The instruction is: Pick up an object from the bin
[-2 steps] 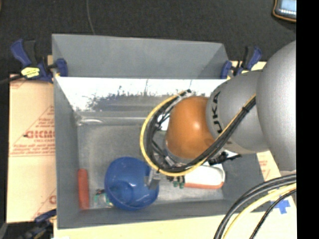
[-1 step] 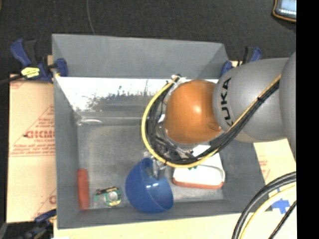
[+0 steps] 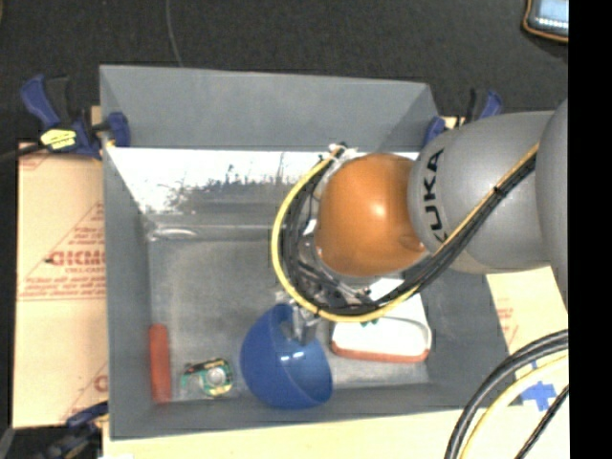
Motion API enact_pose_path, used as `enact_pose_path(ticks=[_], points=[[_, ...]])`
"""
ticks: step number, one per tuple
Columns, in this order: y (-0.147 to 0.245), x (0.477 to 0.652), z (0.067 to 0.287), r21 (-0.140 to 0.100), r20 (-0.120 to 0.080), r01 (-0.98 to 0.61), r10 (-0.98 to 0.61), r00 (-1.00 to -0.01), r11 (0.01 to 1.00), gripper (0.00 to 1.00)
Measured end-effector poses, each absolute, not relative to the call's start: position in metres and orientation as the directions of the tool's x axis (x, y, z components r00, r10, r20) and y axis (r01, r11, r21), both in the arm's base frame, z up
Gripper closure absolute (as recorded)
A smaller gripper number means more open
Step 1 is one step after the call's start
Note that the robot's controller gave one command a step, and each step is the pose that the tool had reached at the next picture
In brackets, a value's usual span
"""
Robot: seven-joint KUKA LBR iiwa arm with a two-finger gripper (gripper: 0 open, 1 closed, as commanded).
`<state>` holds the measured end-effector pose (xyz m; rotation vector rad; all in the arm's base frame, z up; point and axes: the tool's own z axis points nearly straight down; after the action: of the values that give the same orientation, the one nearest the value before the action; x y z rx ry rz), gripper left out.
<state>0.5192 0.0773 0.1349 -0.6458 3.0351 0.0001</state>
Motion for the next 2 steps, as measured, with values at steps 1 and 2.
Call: enact_pose_path(ticks=[1,2], points=[[0.145,0.524,0.116,-0.020,-0.042,-0.635,-0.635,-0.771,0.772,1.00],[0.082,0.520,0.138,-0.011,-0.043,-0.441,-0.441,-0.897,0.897,1.00]])
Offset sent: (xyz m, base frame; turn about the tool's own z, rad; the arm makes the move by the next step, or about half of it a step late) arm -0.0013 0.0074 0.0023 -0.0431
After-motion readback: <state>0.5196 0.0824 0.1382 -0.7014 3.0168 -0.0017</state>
